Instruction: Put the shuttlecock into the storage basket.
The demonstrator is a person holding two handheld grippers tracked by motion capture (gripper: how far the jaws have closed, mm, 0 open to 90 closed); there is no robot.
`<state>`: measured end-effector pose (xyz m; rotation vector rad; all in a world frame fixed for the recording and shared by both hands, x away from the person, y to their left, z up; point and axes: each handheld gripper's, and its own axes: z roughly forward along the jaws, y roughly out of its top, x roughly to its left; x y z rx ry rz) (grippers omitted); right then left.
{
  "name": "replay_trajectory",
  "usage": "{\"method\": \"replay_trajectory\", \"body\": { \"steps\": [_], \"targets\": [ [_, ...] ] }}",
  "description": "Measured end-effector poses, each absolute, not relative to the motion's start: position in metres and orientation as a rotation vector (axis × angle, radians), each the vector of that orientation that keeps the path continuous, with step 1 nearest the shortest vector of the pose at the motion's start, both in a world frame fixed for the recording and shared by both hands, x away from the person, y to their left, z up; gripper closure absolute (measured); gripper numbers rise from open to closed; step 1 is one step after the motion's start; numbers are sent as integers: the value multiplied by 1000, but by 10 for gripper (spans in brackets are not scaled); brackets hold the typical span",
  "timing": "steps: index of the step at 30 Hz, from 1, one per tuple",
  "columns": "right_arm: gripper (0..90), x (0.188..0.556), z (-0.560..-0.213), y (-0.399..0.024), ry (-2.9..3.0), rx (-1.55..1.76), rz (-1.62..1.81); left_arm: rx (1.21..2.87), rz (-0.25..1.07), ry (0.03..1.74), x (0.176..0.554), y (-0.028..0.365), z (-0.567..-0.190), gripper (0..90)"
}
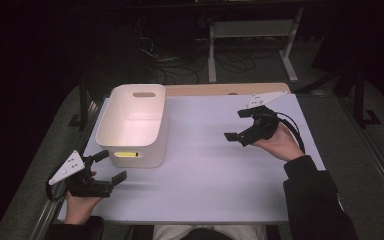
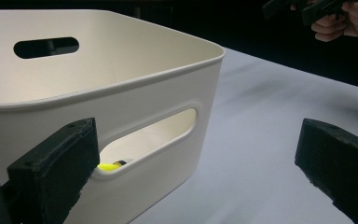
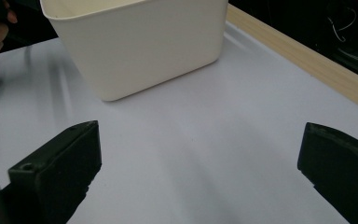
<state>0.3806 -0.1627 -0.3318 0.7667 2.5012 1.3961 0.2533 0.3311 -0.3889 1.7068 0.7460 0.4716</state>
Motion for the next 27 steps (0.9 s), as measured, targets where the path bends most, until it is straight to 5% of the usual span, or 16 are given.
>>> {"method": "replay_trajectory", "body": {
  "steps": [27],
  "targets": [
    [0, 363, -349, -199, 2472, 838, 1387, 1706, 475, 751, 253, 331, -389, 0]
  ]
}}
